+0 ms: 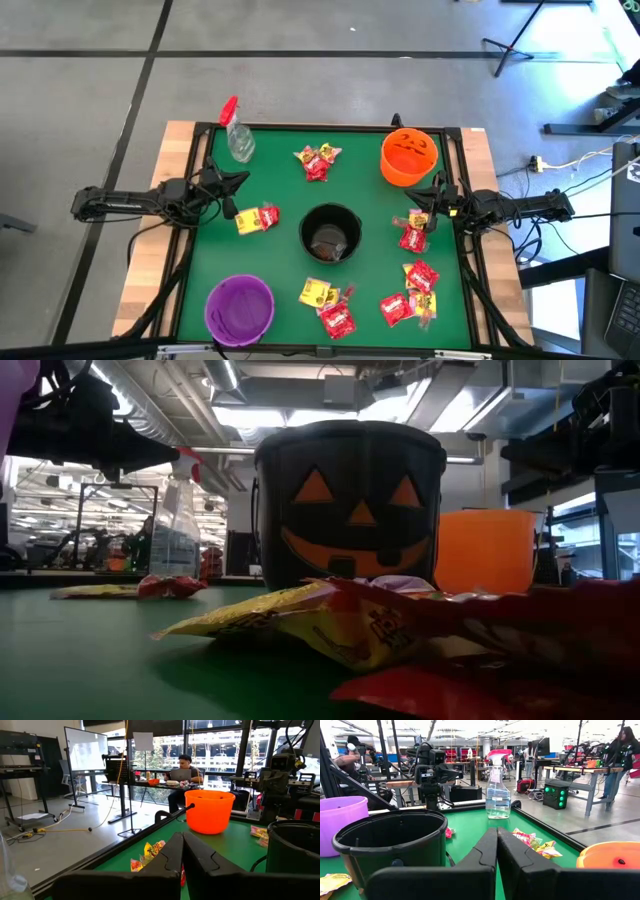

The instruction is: Sort candy

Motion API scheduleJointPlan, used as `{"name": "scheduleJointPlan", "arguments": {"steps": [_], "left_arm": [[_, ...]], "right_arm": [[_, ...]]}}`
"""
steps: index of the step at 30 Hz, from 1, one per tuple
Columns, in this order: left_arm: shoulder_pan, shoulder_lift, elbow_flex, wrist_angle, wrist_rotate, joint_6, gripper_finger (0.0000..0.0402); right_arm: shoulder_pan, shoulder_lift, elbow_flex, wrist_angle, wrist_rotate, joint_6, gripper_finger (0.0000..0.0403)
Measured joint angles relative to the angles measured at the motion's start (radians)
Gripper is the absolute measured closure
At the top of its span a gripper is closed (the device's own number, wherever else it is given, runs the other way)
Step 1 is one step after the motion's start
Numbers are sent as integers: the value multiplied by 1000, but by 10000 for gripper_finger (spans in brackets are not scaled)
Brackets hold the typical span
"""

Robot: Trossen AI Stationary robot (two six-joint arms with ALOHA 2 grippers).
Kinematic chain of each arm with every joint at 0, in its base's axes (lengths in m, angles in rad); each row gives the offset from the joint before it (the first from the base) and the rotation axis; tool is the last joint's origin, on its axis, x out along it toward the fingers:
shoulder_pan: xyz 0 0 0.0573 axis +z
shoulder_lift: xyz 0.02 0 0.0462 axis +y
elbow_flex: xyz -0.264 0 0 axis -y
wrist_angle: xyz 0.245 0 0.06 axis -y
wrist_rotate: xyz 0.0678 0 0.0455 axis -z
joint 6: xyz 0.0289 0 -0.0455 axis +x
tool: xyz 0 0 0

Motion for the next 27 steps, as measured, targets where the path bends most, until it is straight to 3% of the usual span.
{"name": "scheduleJointPlan", "arguments": {"steps": [5, 11, 22, 27], "left_arm": [[0, 0, 0, 0, 0, 0, 400], [0, 0, 0, 0, 0, 0, 400], [0, 0, 0, 0, 0, 0, 400], [0, 0, 0, 0, 0, 0, 400]], "right_arm": [[0, 0, -1, 7, 1, -3, 393], [0, 0, -1, 94, 3, -125, 393], [0, 0, -1, 219, 0, -125, 393], [0, 0, 13, 316, -121, -123, 393]]}}
